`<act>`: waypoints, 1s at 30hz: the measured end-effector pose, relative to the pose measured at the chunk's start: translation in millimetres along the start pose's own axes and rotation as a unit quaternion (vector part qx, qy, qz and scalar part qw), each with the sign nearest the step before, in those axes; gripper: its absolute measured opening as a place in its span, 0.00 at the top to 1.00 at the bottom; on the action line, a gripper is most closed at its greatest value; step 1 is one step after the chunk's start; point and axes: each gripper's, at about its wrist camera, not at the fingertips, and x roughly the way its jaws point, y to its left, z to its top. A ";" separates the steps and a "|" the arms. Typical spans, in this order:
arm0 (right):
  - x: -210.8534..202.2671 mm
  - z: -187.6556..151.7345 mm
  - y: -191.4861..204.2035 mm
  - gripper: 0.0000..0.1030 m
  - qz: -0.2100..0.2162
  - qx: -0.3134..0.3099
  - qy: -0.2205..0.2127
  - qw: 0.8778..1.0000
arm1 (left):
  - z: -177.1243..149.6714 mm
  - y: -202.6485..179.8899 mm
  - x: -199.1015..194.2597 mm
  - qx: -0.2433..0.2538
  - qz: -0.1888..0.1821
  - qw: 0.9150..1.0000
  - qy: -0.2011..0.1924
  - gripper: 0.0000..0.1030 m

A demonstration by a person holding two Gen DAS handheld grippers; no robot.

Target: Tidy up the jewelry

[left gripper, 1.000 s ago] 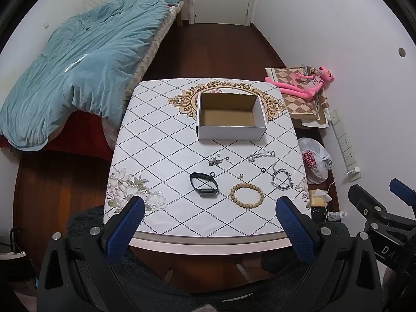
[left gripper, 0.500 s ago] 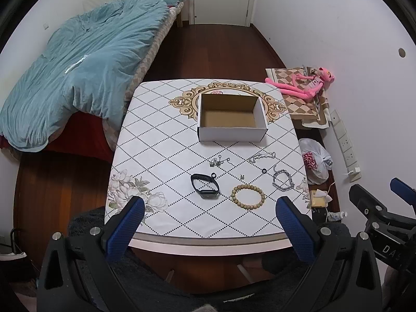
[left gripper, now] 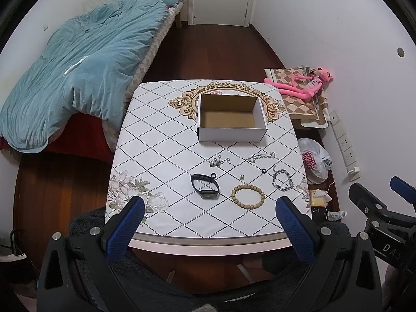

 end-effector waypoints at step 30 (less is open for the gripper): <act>32.6 -0.7 3.5 0.00 -0.008 0.015 0.006 1.000 | 6.5 10.2 33.5 -0.004 0.049 0.999 -0.024 0.00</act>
